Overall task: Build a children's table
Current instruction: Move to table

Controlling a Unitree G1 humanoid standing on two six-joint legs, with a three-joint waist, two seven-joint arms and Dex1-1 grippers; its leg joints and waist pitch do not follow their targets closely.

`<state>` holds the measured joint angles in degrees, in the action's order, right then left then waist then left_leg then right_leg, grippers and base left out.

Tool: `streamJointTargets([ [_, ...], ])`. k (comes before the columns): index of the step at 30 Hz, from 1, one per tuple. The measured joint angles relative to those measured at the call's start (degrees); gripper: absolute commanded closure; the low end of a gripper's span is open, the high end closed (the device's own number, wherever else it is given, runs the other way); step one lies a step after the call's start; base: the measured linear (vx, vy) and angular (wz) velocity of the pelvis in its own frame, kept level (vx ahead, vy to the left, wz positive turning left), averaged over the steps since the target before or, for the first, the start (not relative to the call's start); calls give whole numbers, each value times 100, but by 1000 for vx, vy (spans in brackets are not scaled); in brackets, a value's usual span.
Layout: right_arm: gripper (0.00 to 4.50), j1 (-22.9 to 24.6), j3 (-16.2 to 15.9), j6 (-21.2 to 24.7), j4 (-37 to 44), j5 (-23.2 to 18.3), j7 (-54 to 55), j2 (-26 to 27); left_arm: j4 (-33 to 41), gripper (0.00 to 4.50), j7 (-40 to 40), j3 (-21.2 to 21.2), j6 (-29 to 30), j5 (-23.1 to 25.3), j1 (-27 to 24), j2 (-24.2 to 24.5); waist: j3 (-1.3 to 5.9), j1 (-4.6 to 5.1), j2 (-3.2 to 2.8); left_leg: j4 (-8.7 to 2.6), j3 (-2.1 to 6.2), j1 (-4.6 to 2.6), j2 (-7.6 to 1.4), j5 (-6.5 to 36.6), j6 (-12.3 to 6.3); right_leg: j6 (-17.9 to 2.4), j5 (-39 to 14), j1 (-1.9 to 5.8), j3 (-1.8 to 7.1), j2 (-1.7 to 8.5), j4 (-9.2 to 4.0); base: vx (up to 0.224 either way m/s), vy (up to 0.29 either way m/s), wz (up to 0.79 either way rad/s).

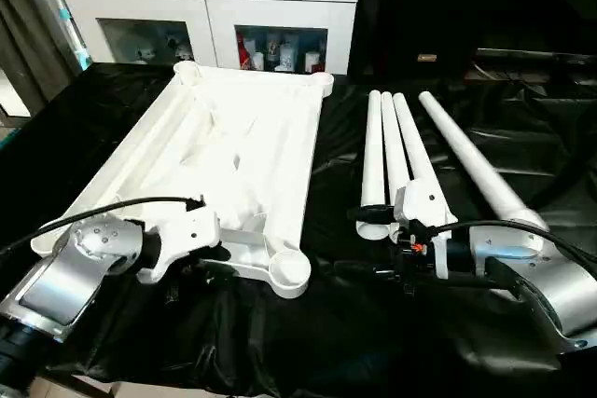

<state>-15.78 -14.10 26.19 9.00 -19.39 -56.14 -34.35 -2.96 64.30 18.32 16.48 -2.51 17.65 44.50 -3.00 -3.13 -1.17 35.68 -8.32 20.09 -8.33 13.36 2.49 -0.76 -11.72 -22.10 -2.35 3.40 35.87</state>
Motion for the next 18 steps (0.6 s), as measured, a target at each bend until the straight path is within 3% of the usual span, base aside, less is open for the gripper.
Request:
streamJointTargets([
  [10,0,2,-101,-15,-1,113,15,52,84,421,-156,26,-464,208,-24,-122,0,-16,-1,0,-2,-1,-1,-1,2,0,0,1,2,0,-1,0,0,0],
  [18,0,50,-102,-73,-1,194,85,158,166,448,-652,13,-622,366,-40,-272,-5,19,-9,-3,-3,2,-6,-1,2,0,0,-2,-2,-2,-1,0,0,0],
])
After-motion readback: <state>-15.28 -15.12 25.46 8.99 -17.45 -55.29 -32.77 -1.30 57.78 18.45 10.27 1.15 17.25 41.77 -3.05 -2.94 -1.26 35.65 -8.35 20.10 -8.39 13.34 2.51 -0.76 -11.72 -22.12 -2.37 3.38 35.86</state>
